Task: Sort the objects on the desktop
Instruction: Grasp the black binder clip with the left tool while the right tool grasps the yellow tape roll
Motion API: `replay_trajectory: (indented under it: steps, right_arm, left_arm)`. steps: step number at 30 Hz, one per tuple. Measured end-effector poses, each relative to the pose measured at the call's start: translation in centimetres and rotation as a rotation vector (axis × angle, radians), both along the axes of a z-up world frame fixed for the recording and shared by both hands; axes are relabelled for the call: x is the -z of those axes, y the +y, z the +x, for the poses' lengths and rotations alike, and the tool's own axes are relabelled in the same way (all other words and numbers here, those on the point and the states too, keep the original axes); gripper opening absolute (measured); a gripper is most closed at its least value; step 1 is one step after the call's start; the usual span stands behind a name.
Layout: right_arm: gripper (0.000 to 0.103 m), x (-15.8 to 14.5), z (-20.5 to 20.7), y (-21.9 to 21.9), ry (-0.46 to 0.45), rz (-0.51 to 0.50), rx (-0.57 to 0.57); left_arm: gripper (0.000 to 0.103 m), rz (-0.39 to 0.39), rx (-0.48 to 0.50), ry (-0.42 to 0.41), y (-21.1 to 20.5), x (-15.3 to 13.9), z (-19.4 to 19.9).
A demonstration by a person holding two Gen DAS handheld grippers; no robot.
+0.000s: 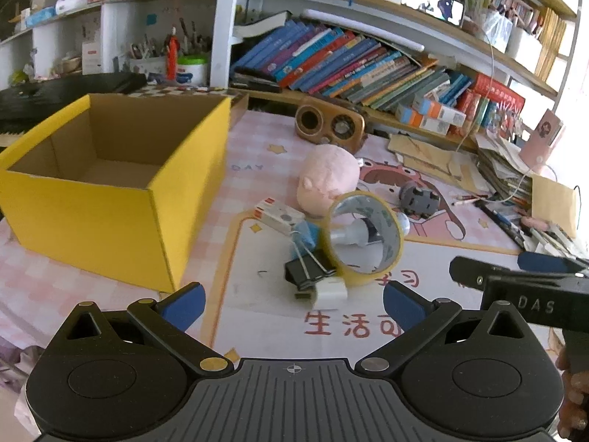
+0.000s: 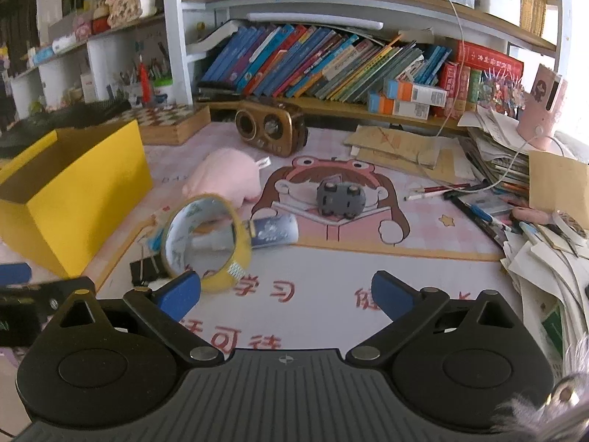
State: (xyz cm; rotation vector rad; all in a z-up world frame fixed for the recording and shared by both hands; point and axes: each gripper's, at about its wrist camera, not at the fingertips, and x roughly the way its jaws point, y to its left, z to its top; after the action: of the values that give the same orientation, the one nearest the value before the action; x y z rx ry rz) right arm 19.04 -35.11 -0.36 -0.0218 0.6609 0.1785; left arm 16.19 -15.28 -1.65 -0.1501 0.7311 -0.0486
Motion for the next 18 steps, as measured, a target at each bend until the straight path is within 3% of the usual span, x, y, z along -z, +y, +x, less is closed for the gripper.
replay_trajectory:
  steps: [3,13,18]
  right_arm:
    - [0.095,0.1,0.6,-0.7,0.001,0.016,-0.011]
    - [0.095,0.4,2.7,-1.5,0.008,0.049,-0.077]
    - [0.094,0.4,4.9,-0.5,0.015,0.078,-0.139]
  left_arm:
    - [0.103,0.008,0.006,0.007,-0.8,0.4,0.6]
    - [0.096,0.103,0.021,0.045,-2.5,3.3,3.9]
    - [0.095,0.114,0.014,0.056,-2.7,3.6,4.3]
